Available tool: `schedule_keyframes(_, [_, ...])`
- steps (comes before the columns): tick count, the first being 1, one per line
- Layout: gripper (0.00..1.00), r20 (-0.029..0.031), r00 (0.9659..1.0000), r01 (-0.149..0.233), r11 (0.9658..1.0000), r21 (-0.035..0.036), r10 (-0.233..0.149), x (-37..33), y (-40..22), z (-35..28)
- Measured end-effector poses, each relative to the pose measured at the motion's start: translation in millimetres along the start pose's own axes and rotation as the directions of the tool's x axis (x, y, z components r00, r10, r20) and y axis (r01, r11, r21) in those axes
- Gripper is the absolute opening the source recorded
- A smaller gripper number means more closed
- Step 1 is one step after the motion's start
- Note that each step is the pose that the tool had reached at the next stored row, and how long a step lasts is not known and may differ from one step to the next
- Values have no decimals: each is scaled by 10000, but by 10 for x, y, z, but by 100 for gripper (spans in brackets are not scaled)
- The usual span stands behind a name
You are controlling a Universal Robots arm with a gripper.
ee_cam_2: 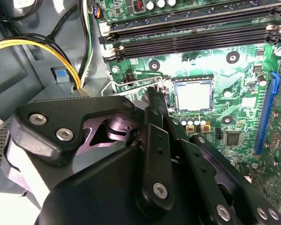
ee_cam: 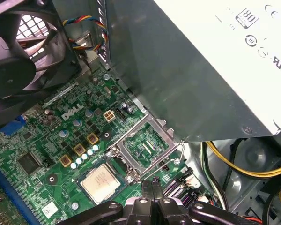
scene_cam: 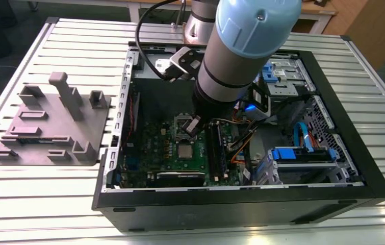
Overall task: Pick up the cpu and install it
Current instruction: 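Close the cpu cover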
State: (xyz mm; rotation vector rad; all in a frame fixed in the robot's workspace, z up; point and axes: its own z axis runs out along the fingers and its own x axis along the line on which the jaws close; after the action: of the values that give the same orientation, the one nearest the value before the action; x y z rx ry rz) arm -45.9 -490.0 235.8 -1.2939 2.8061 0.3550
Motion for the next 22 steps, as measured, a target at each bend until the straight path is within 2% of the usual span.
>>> schedule_keyframes(3, [11, 0, 10000, 1, 10000, 0, -1, -21, -18, 12])
schedule_keyframes(7, [11, 3, 10000, 5, 10000, -5, -5, -102, -39, 52])
schedule_keyframes(9, [11, 27, 10000, 10, 10000, -25, -10, -132, -36, 78])
schedule_keyframes(10, [11, 75, 10000, 12, 10000, -66, -12, -139, -33, 88])
schedule_keyframes(11, [11, 159, 9999, 23, 9999, -140, -21, -144, -31, 92])
schedule_keyframes(13, [11, 377, 9993, 48, 9995, -328, -35, -152, -29, 100])
schedule_keyframes(14, [11, 445, 9990, 56, 9992, -386, -39, -156, -30, 107])
schedule_keyframes(15, [11, 469, 9989, 60, 9992, -406, -41, -164, -29, 122])
schedule_keyframes(18, [11, 458, 9989, 122, 9991, -416, -103, -190, -22, 181])
schedule_keyframes(21, [11, 374, 9979, 549, 9974, -473, -532, -187, -27, 210])
schedule_keyframes(22, [11, 366, 9977, 595, 9971, -479, -578, -193, -30, 220])
